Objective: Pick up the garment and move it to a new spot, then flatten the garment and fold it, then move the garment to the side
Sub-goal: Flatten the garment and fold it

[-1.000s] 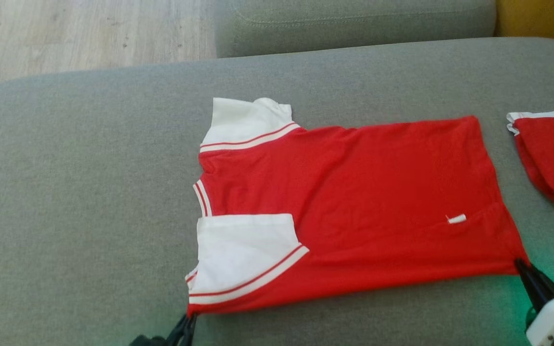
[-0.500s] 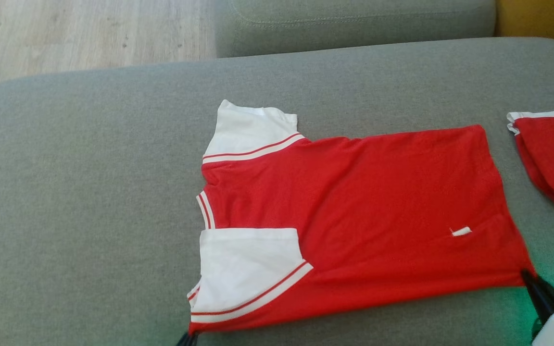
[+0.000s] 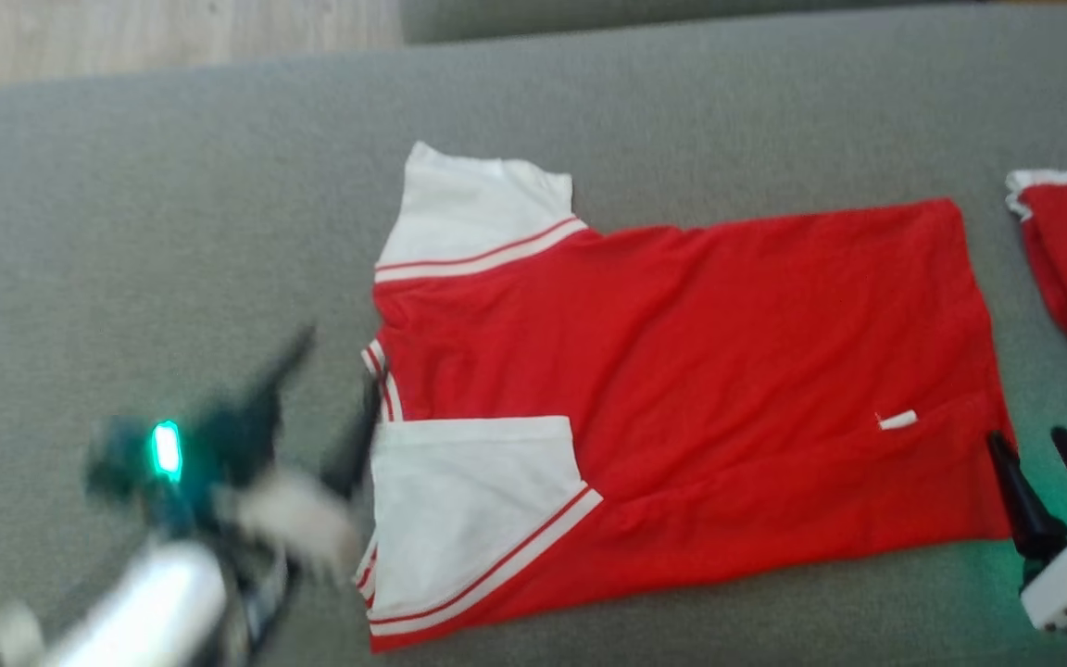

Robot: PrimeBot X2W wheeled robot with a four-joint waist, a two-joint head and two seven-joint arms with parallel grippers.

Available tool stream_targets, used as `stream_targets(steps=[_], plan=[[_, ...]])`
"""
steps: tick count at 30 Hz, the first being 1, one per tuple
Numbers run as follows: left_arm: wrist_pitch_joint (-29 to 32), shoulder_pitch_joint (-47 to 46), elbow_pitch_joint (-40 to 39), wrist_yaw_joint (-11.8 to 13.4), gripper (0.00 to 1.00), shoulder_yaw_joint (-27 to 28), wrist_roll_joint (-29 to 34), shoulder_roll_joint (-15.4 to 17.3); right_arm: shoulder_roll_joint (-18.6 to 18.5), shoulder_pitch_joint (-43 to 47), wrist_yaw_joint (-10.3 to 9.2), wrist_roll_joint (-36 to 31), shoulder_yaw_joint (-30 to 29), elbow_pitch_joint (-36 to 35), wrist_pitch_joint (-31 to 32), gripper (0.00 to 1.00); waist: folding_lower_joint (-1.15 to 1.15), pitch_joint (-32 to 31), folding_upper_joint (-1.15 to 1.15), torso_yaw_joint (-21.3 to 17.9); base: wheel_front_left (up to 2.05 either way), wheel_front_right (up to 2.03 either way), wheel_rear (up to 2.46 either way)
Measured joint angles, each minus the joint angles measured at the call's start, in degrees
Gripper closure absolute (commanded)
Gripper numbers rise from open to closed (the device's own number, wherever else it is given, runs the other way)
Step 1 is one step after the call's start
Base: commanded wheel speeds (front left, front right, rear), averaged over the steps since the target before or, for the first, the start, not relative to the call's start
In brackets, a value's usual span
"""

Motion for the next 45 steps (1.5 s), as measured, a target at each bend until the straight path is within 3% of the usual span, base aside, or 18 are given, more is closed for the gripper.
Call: stream_targets(steps=[6,13,15,20,26,45], plan=[[11.0,-21.2,3.5,-8.1,0.0,2.1,-2.5,1.0,0.8,-2.3,0.0,-2.4,-1.3,-4.7,1.9,0.0,0.01,4.7,0.0,-1.6,0.0,0.0,0.0],[22.6,-38.1,15.1,-15.4,0.0,3.6,-7.7,1.1,3.4,-7.1,0.0,-5.3,-1.3,-8.1,1.9,0.0,0.0,9.2,0.0,-5.5,0.0,0.0,0.0],[28.3,-42.4,20.6,-18.1,0.0,3.3,-10.1,1.0,4.8,-8.2,0.0,-5.9,-0.6,-8.7,1.5,0.0,0.01,11.2,0.0,-7.3,0.0,0.0,0.0],[35.9,-47.3,28.3,-19.4,0.0,3.0,-11.8,1.2,6.6,-10.2,0.0,-6.8,0.8,-9.7,0.8,0.0,0.0,13.8,0.0,-10.6,0.0,0.0,0.0],[39.7,-50.4,33.8,-20.4,0.0,2.6,-11.8,2.9,8.0,-11.6,0.0,-6.8,1.7,-9.8,0.1,0.0,0.0,16.2,0.0,-14.1,0.0,0.0,0.0],[47.4,-50.2,32.3,-21.7,0.0,0.0,-14.8,6.8,8.2,-11.8,0.0,-6.8,1.3,-8.9,-0.8,0.0,-0.01,17.3,0.0,-16.1,0.0,0.0,0.0]])
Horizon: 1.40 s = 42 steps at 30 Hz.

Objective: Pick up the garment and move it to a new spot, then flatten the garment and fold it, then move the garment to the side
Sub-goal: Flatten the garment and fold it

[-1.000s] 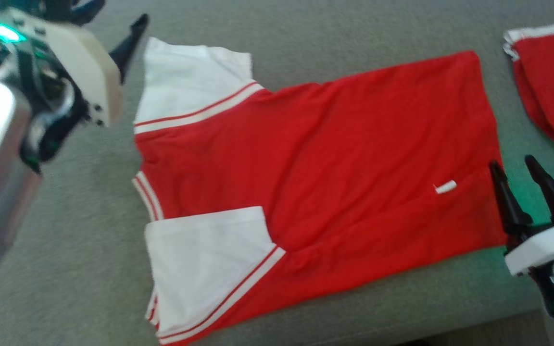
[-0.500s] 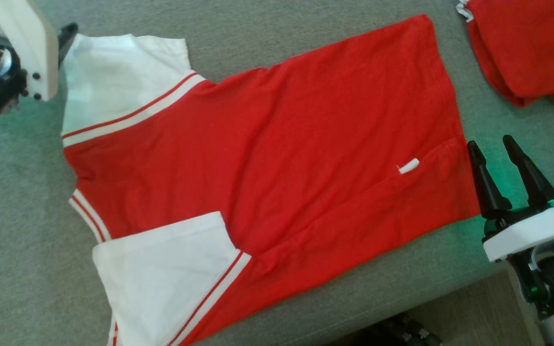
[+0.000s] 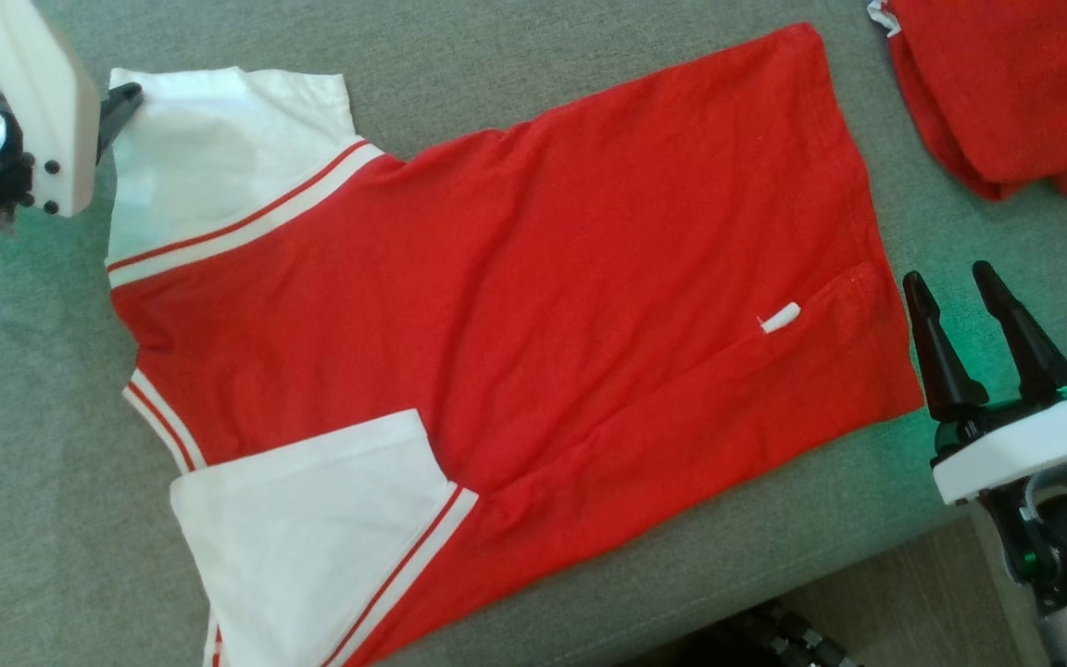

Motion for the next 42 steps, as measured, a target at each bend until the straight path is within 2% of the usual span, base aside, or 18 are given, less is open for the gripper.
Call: stream_targets(steps=[8,9,10,11,13,14,15,17,18,23,31,36,42], plan=[[1.3,0.5,-1.9,0.5,0.0,-0.3,-0.9,0.1,0.4,0.0,0.0,0.0,0.1,0.0,-0.4,0.0,0.0,0.8,0.0,-0.1,0.0,0.0,0.0],[1.3,0.8,-2.0,0.5,0.08,-0.3,-0.9,0.1,0.4,0.0,0.0,0.0,0.1,0.0,-0.4,0.0,0.0,0.9,0.0,-0.2,0.0,0.0,0.0],[1.3,1.0,-2.3,0.6,0.24,-0.4,-0.9,0.2,0.5,0.0,0.0,0.0,0.1,0.0,-0.4,0.0,0.0,0.9,0.0,-0.2,0.0,0.0,0.0],[1.3,1.2,-2.4,0.6,0.27,-0.4,-0.9,0.2,0.5,0.0,0.0,0.0,0.1,0.0,-0.4,0.0,0.0,0.9,0.0,-0.3,0.0,0.0,0.0],[1.3,1.2,-2.7,0.6,0.53,-0.4,-0.9,0.2,0.5,0.0,0.0,0.0,0.1,0.0,-0.5,0.0,0.0,0.8,0.0,-0.4,0.0,0.0,0.0],[1.3,1.2,-2.7,0.6,0.58,-0.5,-0.9,0.2,0.5,0.0,0.0,0.0,0.1,0.1,-0.5,0.0,0.0,0.8,0.0,-0.4,0.0,0.0,0.0],[1.2,1.2,-2.8,0.6,0.68,-0.6,-0.9,0.3,0.5,0.0,0.0,0.0,0.1,0.1,-0.5,0.0,0.0,0.7,0.0,-0.5,0.0,0.0,0.0],[0.9,1.2,-2.9,0.6,0.94,-0.6,-0.9,0.3,0.5,0.0,0.0,0.0,0.1,0.1,-0.5,0.0,0.0,0.6,0.0,-0.6,0.0,0.0,0.0],[0.5,1.2,-2.9,0.6,1.0,-0.6,-0.9,0.3,0.5,0.0,0.0,0.0,0.1,0.2,-0.5,0.0,0.0,0.6,0.0,-0.6,0.0,0.0,0.0],[-2.6,1.2,-3.0,0.3,1.0,-1.3,-0.2,0.4,0.6,0.0,0.0,0.0,0.1,0.5,-0.5,0.0,0.0,0.3,0.0,-0.4,0.0,0.0,0.0],[-14.5,1.0,-1.7,-0.7,1.0,-4.2,4.1,-0.2,0.0,-0.7,0.0,0.0,0.3,0.6,1.1,0.0,0.0,-1.9,0.0,0.9,0.0,0.0,0.0],[-18.8,0.6,-1.3,-0.7,1.0,-6.6,5.3,-1.7,-0.3,-8.1,0.0,0.0,-0.4,3.7,8.8,0.0,0.0,-2.9,0.0,2.7,0.0,0.0,0.0],[-20.2,-1.9,-1.8,-1.2,1.0,-9.4,5.7,-2.4,-0.5,-19.3,0.0,-1.5,1.1,9.3,17.7,0.0,0.0,-2.9,0.0,4.9,0.0,0.0,0.0]])
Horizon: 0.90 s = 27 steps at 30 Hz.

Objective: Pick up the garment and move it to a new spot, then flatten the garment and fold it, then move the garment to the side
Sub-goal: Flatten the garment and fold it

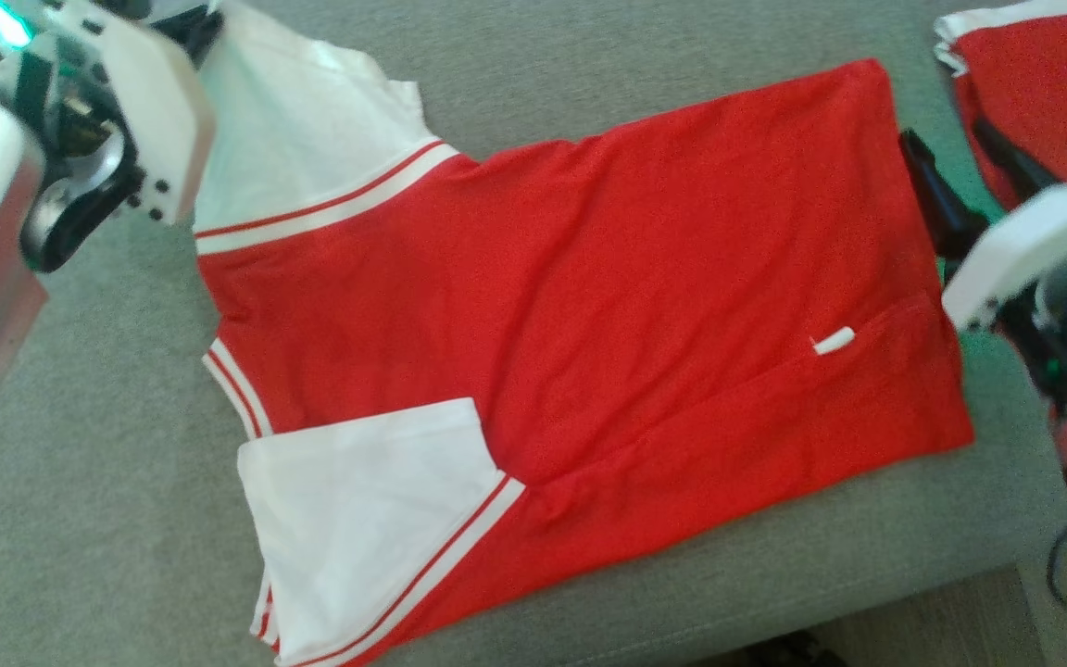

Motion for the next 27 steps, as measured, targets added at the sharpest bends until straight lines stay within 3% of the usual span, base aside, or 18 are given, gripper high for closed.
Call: stream_targets(steps=[6,19,24,27], plan=[[-1.3,-2.2,-2.0,0.0,1.0,-3.0,-0.6,-0.7,-0.1,-9.6,0.0,-3.0,2.4,9.6,5.9,0.0,0.0,1.0,0.0,2.5,0.0,0.0,0.0],[-1.6,-3.5,-3.2,0.0,1.0,-7.1,-3.1,0.5,0.5,-18.9,0.0,-4.1,8.1,21.9,6.5,0.0,0.0,1.9,0.0,5.0,0.0,0.0,0.0],[-2.1,-4.5,-3.1,0.0,1.0,-7.7,-3.2,0.5,0.4,-20.7,0.0,-3.8,9.7,23.5,5.3,0.07,0.0,2.2,0.0,5.0,0.0,0.0,0.0],[-2.5,-4.5,-2.9,0.0,1.0,-8.0,-3.3,0.5,0.3,-21.3,0.0,-3.9,10.3,24.3,4.6,0.2,0.0,2.3,0.0,5.1,0.0,0.0,0.0]])
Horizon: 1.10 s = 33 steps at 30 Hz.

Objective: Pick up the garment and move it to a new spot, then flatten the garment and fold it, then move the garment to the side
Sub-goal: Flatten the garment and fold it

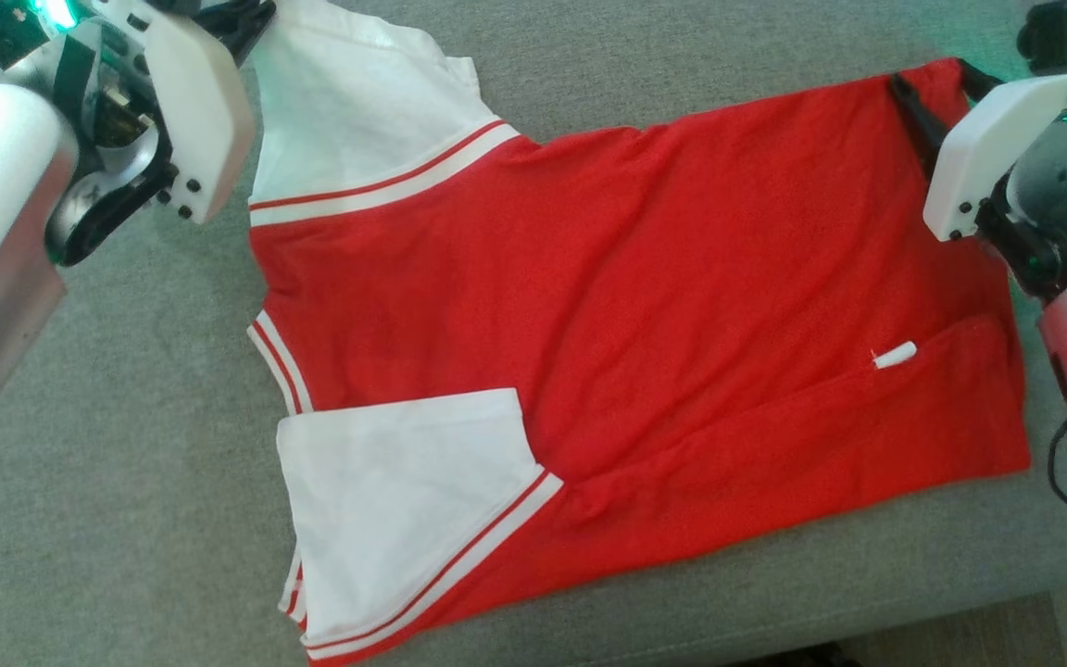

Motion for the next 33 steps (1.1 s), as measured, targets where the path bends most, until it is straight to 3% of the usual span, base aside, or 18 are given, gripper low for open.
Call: stream_targets(steps=[2,7,19,26,33], plan=[[0.0,0.0,0.2,0.0,1.0,-0.1,-0.3,0.0,0.0,-0.6,0.0,0.0,0.5,0.7,-0.1,0.46,0.0,0.0,0.0,0.1,0.0,0.0,0.0],[-0.5,-0.1,0.9,0.0,1.0,-0.5,-0.3,0.0,0.0,-1.5,0.0,0.0,1.4,2.0,-0.6,1.0,0.0,0.0,0.0,0.3,0.0,0.0,0.0],[-8.6,-2.2,2.4,0.6,1.0,-0.9,2.4,-0.1,-0.4,-2.4,0.0,-1.2,-1.2,4.1,-7.2,1.0,0.0,-0.3,0.0,0.8,0.0,0.0,0.0],[-13.7,-5.4,5.4,1.6,1.0,1.1,3.3,-1.7,-0.4,-4.0,0.0,2.8,-7.0,3.2,-11.6,1.0,0.0,-0.3,0.0,1.5,0.0,0.0,0.0],[-15.7,-3.9,5.6,1.6,1.0,2.1,0.2,-2.9,-2.2,-1.7,0.0,5.7,-8.1,0.6,-13.1,1.0,0.0,-1.6,0.0,2.8,0.0,0.0,0.0]])
